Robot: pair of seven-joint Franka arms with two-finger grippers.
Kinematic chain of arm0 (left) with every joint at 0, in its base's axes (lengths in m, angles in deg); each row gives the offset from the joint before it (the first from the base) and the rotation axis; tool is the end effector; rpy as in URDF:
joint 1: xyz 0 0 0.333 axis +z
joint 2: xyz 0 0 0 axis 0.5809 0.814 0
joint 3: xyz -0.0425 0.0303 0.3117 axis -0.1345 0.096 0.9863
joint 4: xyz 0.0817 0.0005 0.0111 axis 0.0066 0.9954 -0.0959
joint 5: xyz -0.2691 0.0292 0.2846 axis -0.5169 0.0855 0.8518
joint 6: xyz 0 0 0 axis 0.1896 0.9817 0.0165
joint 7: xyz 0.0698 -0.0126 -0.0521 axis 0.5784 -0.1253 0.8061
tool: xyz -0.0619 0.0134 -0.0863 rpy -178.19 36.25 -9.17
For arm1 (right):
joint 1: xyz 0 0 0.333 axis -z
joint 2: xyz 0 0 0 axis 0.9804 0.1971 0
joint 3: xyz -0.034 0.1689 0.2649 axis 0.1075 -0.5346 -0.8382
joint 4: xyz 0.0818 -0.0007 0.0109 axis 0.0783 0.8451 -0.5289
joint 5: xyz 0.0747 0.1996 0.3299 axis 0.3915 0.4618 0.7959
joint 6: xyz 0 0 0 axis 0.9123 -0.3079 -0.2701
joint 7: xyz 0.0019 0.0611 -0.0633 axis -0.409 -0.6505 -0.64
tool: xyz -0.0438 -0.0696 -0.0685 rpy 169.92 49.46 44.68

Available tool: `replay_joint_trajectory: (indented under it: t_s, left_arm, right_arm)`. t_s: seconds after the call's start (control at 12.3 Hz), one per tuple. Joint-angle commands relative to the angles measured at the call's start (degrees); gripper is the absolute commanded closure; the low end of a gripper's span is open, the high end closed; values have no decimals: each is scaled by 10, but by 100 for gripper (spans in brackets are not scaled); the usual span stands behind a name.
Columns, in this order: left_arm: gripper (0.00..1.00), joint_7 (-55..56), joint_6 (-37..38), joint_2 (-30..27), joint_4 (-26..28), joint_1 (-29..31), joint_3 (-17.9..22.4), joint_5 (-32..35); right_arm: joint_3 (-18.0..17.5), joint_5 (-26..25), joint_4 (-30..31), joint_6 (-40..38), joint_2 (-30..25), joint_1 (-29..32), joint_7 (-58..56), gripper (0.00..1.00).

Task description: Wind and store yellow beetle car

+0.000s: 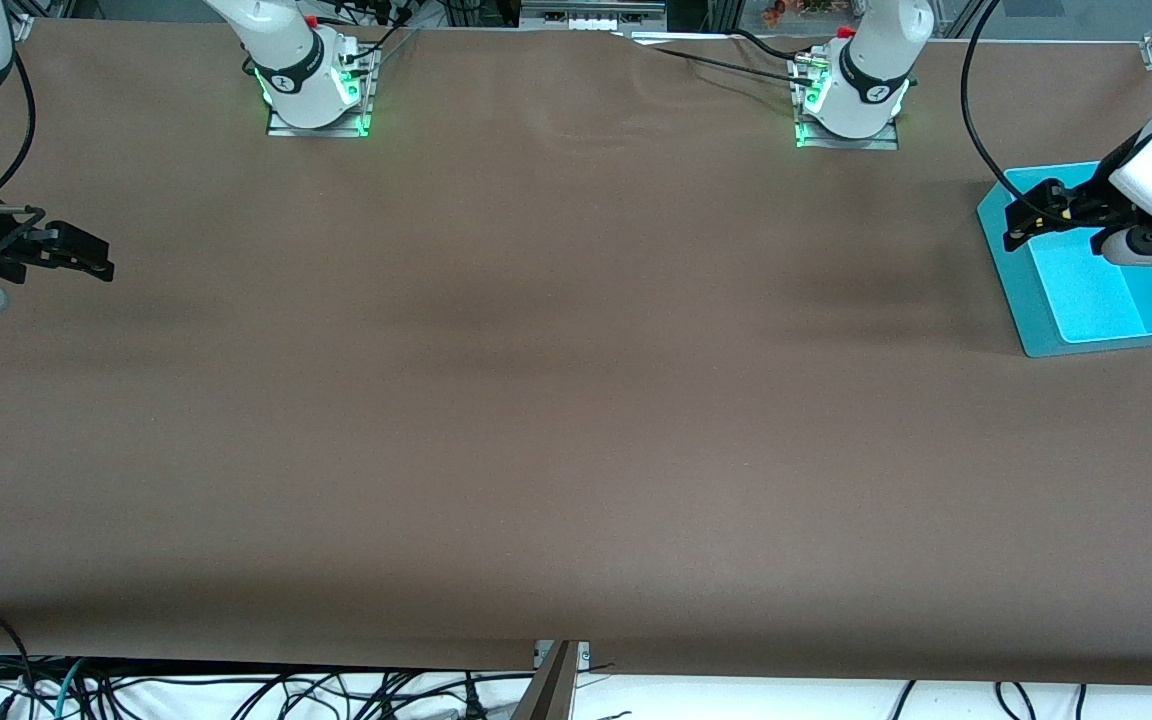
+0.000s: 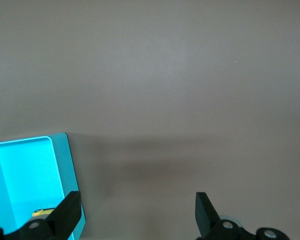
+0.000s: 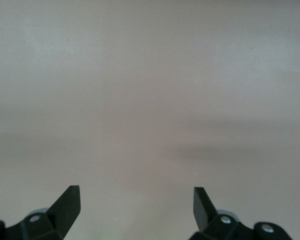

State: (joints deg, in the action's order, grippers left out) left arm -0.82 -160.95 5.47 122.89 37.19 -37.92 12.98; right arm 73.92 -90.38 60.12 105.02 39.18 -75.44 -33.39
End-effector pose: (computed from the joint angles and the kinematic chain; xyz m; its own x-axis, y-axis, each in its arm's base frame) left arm 0.5336 -0.0065 0.5890 0.9991 -0.0125 -0.0413 -0.0130 -0.9998 -0.0141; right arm 0.5848 -0.0187 0.5696 0.9949 0.0551 -0.0844 0.0588 -0.9974 0.0424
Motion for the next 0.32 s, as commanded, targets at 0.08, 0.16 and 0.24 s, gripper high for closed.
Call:
replay_joint_trajectory:
  t_s: [0.08,0.16,0.24]
  left_arm:
    - [0,8,27,2,-14,5,-1,-15]
    - [0,8,30,1,-14,6,-1,-15]
    - [0,9,30,2,-15,6,-1,-15]
  right_arm:
    - [-3,1,-8,-7,0,3,3,0]
    - [-3,1,-8,-7,0,3,3,0]
    - [-3,1,-8,-7,0,3,3,0]
